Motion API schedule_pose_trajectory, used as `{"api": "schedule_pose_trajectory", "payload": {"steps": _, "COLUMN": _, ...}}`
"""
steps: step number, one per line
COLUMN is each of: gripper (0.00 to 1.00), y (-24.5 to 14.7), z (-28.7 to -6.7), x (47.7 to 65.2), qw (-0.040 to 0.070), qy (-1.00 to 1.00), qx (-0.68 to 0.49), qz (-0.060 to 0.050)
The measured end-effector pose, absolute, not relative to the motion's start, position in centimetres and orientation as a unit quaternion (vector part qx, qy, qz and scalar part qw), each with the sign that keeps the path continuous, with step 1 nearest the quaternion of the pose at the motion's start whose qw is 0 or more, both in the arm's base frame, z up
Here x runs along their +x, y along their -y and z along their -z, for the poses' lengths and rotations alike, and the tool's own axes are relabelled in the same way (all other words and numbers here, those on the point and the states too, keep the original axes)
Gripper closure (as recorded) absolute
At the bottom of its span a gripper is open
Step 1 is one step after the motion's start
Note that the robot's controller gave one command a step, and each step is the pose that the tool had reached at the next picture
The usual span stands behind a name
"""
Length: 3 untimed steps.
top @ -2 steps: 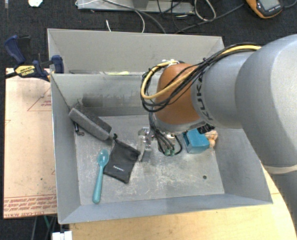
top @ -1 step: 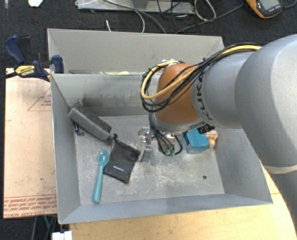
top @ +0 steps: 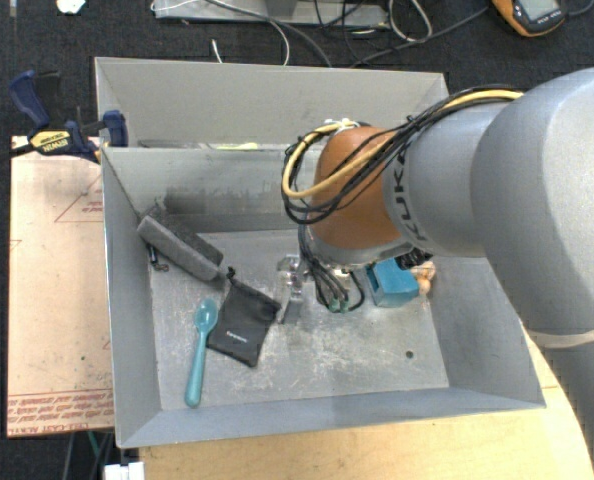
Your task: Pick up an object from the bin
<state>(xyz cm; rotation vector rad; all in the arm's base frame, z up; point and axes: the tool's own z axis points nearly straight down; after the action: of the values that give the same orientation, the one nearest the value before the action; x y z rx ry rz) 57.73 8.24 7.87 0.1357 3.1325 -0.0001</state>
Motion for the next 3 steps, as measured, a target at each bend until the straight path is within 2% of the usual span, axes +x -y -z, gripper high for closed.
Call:
{"api": "schedule_pose_trajectory", "payload": {"steps": 1, "gripper": 1.0, "y": -9.6, "z": -7.6, "x": 55.7, "qw": 0.004, "qy": -1.0, "qx": 0.009, "qz": 0.0}}
{"api": "schedule_pose_trajectory", "payload": {"steps": 2, "gripper": 1.0, "y": -9.5, "z": -11.7, "x": 55.8, "qw": 0.004, "qy": -0.996, "qx": -0.084, "qz": 0.0}}
{"api": "schedule_pose_trajectory", "payload": {"steps": 3, "gripper": 1.0, "y": -9.5, "z": -15.0, "x": 55.6, "qw": 0.003, "qy": -1.0, "qx": 0.012, "qz": 0.0}}
